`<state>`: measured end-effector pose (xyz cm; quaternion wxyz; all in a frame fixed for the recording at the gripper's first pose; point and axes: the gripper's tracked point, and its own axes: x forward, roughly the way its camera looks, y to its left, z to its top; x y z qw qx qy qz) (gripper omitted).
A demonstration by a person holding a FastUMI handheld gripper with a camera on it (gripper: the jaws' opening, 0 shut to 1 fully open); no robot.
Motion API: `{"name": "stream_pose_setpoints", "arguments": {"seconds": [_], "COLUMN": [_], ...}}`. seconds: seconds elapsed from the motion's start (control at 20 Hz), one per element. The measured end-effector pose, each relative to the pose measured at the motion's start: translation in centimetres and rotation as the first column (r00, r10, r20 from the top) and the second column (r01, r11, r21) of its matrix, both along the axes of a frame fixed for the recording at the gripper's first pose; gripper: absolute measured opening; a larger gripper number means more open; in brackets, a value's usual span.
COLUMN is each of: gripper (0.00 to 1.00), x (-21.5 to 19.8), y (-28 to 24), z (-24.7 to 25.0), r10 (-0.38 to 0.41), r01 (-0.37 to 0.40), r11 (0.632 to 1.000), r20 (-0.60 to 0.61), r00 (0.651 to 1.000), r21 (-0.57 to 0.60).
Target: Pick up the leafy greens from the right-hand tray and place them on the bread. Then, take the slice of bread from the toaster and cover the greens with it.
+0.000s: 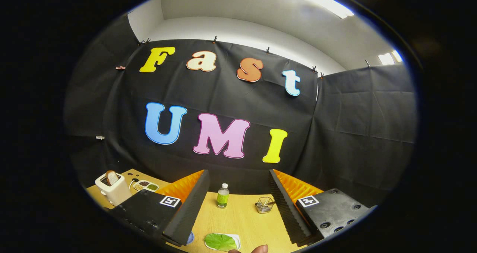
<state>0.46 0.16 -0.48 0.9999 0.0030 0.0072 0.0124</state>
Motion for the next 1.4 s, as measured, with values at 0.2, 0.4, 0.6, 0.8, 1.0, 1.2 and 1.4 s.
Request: {"name": "stream_pose_setpoints", "arguments": {"seconds": [0.2, 0.4, 0.6, 0.8, 1.0, 1.2, 1.4], "gripper": [0.98, 0.97, 0.96, 0.92, 0.91, 0.88, 0.86], "x": [0.5, 0.9, -0.2, -1.3, -1.2, -0.2, 0.7], "y": [1.2, 2.6, 5.0, 6.0, 5.9, 6.1, 7.1], "z": [-5.3, -12.1, -22.9, -31.9, -38.8, -43.3, -46.2], "r10": [0.069, 0.153, 0.281, 0.331, 0.317, 0.306, 0.314], "r01": [-0.077, -0.179, -0.321, -0.388, -0.455, -0.484, -0.496], "r11": [0.996, 0.983, 0.947, 0.916, 0.887, 0.871, 0.861], "r20": [-0.166, -0.343, -0.569, -0.728, -0.817, -0.863, -0.886], "r00": [0.984, 0.927, 0.773, 0.600, 0.481, 0.403, 0.342], "r21": [-0.041, -0.045, 0.032, 0.097, 0.076, 0.084, 0.114]}}
